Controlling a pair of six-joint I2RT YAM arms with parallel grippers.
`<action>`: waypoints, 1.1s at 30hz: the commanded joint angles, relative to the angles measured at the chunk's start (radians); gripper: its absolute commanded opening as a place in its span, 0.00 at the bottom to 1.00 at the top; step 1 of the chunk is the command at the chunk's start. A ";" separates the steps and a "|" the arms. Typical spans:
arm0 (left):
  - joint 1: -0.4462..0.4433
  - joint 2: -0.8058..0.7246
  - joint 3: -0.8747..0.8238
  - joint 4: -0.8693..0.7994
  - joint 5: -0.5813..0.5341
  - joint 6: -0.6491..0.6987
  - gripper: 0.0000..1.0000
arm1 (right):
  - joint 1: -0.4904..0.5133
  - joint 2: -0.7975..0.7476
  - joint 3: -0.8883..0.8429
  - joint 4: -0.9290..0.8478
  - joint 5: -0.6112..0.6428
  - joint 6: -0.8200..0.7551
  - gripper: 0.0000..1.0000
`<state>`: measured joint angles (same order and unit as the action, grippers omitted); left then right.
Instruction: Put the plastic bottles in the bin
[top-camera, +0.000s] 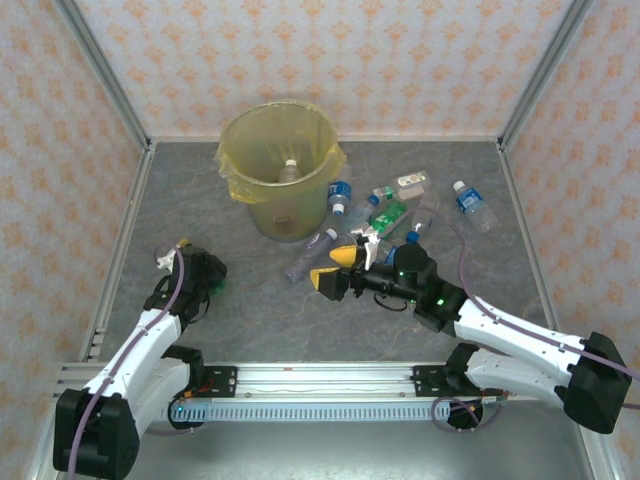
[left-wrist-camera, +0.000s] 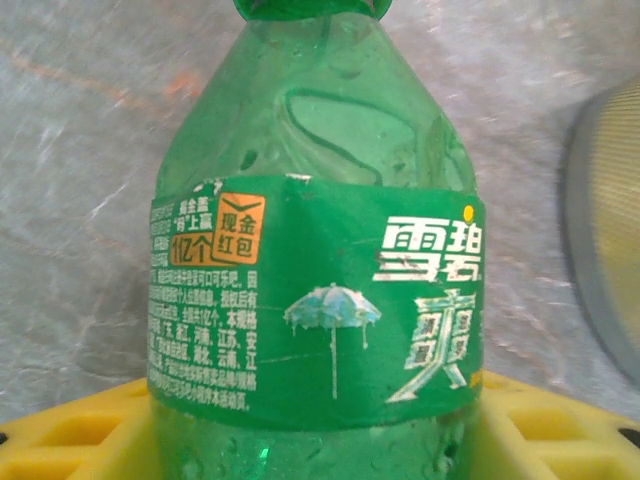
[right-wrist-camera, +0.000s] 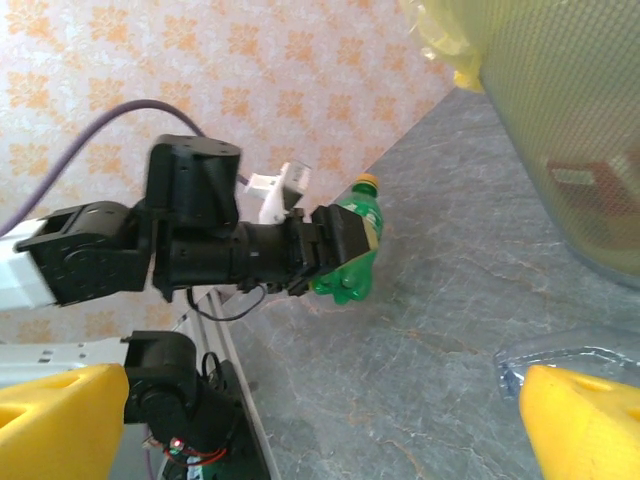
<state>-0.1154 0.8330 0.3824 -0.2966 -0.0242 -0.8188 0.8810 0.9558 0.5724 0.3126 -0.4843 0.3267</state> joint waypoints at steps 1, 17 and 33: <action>-0.070 -0.029 0.061 -0.067 -0.121 0.015 0.61 | 0.007 0.006 0.059 -0.021 0.111 0.032 1.00; -0.566 -0.045 0.109 0.019 -0.340 0.118 0.61 | 0.007 0.122 0.283 -0.210 0.179 0.030 0.96; -0.858 -0.096 0.069 0.108 -0.373 0.259 0.59 | 0.007 0.320 0.486 -0.326 0.047 0.024 0.78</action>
<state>-0.9478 0.7517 0.4675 -0.2344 -0.3565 -0.6113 0.8810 1.2587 1.0214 0.0124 -0.3969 0.3508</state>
